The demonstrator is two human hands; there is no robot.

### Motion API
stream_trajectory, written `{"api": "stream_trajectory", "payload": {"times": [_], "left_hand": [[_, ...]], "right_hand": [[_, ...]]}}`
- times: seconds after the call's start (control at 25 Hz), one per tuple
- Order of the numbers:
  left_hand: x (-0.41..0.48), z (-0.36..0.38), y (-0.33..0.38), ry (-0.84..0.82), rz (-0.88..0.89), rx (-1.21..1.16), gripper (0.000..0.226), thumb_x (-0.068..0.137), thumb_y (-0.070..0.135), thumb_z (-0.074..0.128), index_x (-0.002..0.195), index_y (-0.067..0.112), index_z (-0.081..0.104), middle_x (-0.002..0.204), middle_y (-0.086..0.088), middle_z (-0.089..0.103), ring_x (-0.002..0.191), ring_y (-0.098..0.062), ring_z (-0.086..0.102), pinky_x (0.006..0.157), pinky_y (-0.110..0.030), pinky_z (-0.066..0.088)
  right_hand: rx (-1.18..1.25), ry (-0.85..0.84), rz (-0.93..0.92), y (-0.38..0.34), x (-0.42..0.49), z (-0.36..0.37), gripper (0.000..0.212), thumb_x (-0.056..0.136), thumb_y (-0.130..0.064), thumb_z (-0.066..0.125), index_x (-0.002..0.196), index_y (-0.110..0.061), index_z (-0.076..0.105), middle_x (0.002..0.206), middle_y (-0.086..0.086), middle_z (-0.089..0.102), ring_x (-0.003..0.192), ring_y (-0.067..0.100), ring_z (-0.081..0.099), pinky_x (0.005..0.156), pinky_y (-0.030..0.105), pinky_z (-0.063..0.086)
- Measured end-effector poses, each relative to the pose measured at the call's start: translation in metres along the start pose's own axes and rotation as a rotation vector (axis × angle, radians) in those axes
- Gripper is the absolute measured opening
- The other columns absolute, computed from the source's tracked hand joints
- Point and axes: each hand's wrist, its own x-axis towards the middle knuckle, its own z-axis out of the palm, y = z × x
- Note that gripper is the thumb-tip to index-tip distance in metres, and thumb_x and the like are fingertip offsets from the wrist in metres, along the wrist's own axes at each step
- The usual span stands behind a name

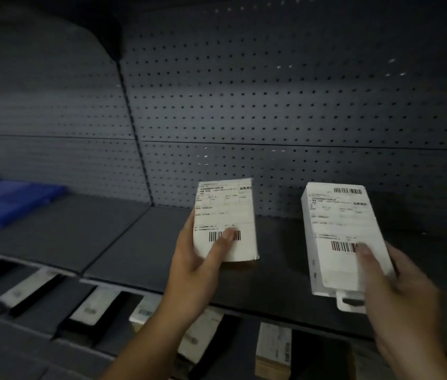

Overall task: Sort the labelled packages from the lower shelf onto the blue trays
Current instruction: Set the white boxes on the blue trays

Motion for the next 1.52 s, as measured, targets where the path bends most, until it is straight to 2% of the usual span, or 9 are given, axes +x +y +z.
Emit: {"api": "stream_trajectory", "payload": {"times": [0.2, 0.36, 0.52, 0.68, 0.8, 0.88, 1.2, 1.4, 1.52], "left_hand": [[-0.018, -0.086, 0.012, 0.186, -0.023, 0.067, 0.044, 0.093, 0.034, 0.064, 0.137, 0.034, 0.058, 0.121, 0.02, 0.073, 0.11, 0.003, 0.068, 0.08, -0.004, 0.05], [-0.034, -0.173, 0.02, 0.292, -0.043, 0.079, 0.041, 0.099, 0.027, 0.06, 0.138, 0.037, 0.055, 0.117, 0.026, 0.073, 0.104, 0.007, 0.069, 0.076, -0.004, 0.05], [-0.045, -0.271, 0.029, 0.372, -0.066, 0.054, 0.045, 0.096, 0.036, 0.062, 0.14, 0.041, 0.054, 0.124, 0.019, 0.072, 0.113, -0.004, 0.069, 0.091, -0.025, 0.058], [-0.05, -0.382, 0.035, 0.481, -0.048, 0.113, 0.049, 0.09, 0.048, 0.066, 0.138, 0.044, 0.056, 0.12, 0.026, 0.072, 0.107, 0.004, 0.069, 0.077, -0.007, 0.052], [-0.053, -0.456, 0.031, 0.55, -0.043, 0.139, 0.039, 0.095, 0.042, 0.065, 0.133, 0.045, 0.059, 0.117, 0.022, 0.074, 0.105, 0.001, 0.071, 0.077, -0.014, 0.057], [-0.054, -0.5, 0.028, 0.609, -0.045, 0.143, 0.037, 0.095, 0.042, 0.066, 0.132, 0.044, 0.06, 0.115, 0.02, 0.075, 0.104, 0.0, 0.072, 0.078, -0.019, 0.059], [-0.023, -0.643, -0.008, 0.718, -0.096, 0.124, 0.022, 0.093, 0.045, 0.067, 0.11, 0.06, 0.066, 0.11, 0.02, 0.077, 0.098, 0.0, 0.074, 0.072, -0.012, 0.057], [0.023, -0.739, -0.028, 0.784, -0.106, 0.192, 0.039, 0.084, 0.057, 0.071, 0.121, 0.047, 0.064, 0.107, 0.018, 0.078, 0.096, -0.002, 0.074, 0.069, -0.011, 0.056], [0.051, -0.798, -0.031, 0.798, -0.109, 0.223, 0.034, 0.083, 0.056, 0.067, 0.116, 0.052, 0.065, 0.108, 0.02, 0.077, 0.097, 0.0, 0.073, 0.069, -0.01, 0.055]], "right_hand": [[0.106, -0.208, 0.075, -0.019, -0.038, 0.081, 0.02, 0.08, -0.053, 0.069, 0.1, -0.052, 0.072, 0.093, -0.017, 0.078, 0.08, 0.009, 0.077, 0.064, 0.037, 0.062], [0.119, -0.343, 0.08, -0.034, -0.086, 0.153, 0.032, 0.073, -0.064, 0.068, 0.102, -0.05, 0.071, 0.087, -0.018, 0.077, 0.076, 0.011, 0.076, 0.067, 0.041, 0.061], [0.135, -0.461, 0.132, -0.05, -0.146, 0.233, 0.064, 0.056, -0.08, 0.071, 0.107, -0.042, 0.071, 0.087, -0.012, 0.078, 0.082, 0.023, 0.076, 0.069, 0.047, 0.061], [0.171, -0.558, 0.13, -0.07, -0.214, 0.326, 0.037, 0.073, -0.063, 0.071, 0.103, -0.042, 0.073, 0.085, -0.01, 0.079, 0.084, 0.026, 0.075, 0.075, 0.05, 0.059], [0.198, -0.632, 0.184, -0.079, -0.257, 0.389, 0.009, 0.089, -0.037, 0.073, 0.097, -0.037, 0.076, 0.084, -0.007, 0.079, 0.083, 0.024, 0.076, 0.071, 0.04, 0.059], [0.197, -0.699, 0.221, -0.086, -0.284, 0.43, 0.007, 0.09, -0.031, 0.072, 0.096, -0.031, 0.076, 0.082, -0.005, 0.079, 0.08, 0.023, 0.076, 0.067, 0.037, 0.059], [0.23, -0.814, 0.291, -0.099, -0.354, 0.59, 0.006, 0.092, -0.025, 0.069, 0.097, -0.025, 0.072, 0.099, 0.006, 0.075, 0.094, 0.029, 0.071, 0.085, 0.054, 0.057], [0.276, -0.849, 0.301, -0.099, -0.38, 0.704, 0.006, 0.091, -0.027, 0.07, 0.087, -0.03, 0.073, 0.079, -0.002, 0.076, 0.078, 0.019, 0.071, 0.055, 0.034, 0.057], [0.282, -0.863, 0.3, -0.111, -0.395, 0.769, 0.006, 0.093, -0.025, 0.068, 0.09, -0.025, 0.074, 0.069, -0.005, 0.074, 0.072, 0.018, 0.071, 0.053, 0.031, 0.055]]}}
